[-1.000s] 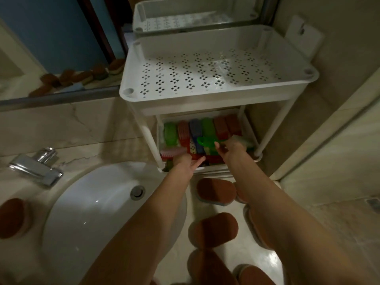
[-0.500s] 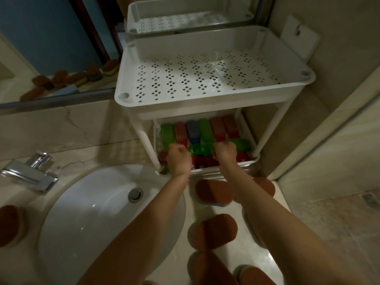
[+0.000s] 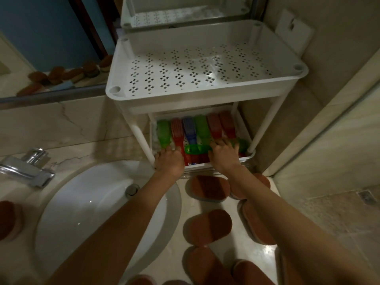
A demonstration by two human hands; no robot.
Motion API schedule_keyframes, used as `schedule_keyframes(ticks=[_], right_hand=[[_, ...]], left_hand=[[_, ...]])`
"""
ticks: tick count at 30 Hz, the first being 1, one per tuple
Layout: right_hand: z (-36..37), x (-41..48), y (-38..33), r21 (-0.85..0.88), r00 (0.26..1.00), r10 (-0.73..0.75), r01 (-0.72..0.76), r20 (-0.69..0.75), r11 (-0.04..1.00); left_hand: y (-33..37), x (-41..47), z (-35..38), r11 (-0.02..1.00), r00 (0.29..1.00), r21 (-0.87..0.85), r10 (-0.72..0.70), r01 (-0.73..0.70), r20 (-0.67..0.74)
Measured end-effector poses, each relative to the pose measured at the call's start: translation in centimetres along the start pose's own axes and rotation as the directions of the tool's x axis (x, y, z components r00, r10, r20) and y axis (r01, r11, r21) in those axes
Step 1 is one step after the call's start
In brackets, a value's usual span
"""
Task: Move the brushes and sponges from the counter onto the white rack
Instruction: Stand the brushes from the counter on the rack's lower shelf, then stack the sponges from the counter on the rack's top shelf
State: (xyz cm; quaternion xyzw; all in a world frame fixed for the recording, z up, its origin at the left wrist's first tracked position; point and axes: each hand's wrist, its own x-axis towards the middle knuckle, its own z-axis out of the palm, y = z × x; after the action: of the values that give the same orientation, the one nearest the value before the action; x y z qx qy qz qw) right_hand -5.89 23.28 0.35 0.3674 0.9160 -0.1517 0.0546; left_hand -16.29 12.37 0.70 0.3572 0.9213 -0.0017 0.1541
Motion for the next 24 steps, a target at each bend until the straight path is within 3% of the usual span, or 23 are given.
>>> schedule_keyframes(ticks=[7,13,16,18,20,22,24], right_hand=[[-0.7,-0.6,-0.2,0.025,0.994,-0.03,0.027,0.106,0.999],[0.1,-3.7,0.4,0.175,0.986,-0.092,0.116,-0.141,0.978],[0.5,-6.6,0.6,0.303,0.975,-0.14,0.188,-0.172,0.934],[1.1,-8.7,0.5,0.28,0.967,-0.247,0.255,-0.065,0.925],[2.1,-10.8,0.1,0.195,0.921,-0.366,0.338,0.133,0.921],[3.4,-13.0,-0.5,0.1,0.866,-0.375,0.363,0.33,0.926],[4.8,-14.5,-0.7,0.0,0.843,-0.313,0.348,0.437,0.937]], left_hand=[[-0.3,0.1,0.3,0.998,1.0,-0.056,0.012,-0.011,0.024],[-0.2,-1.7,0.4,0.994,0.994,-0.091,0.045,-0.054,-0.096],[-0.4,-4.1,0.0,0.979,0.977,-0.169,0.08,-0.114,-0.198],[-1.2,-6.3,-0.2,0.96,0.968,-0.241,0.084,-0.142,-0.235],[-2.0,-8.6,0.0,0.949,0.983,-0.3,0.044,-0.097,-0.181],[-3.0,-11.2,0.8,0.943,0.997,-0.332,-0.023,-0.003,-0.072],[-4.6,-13.5,2.1,0.942,0.997,-0.329,-0.073,0.071,0.007]])
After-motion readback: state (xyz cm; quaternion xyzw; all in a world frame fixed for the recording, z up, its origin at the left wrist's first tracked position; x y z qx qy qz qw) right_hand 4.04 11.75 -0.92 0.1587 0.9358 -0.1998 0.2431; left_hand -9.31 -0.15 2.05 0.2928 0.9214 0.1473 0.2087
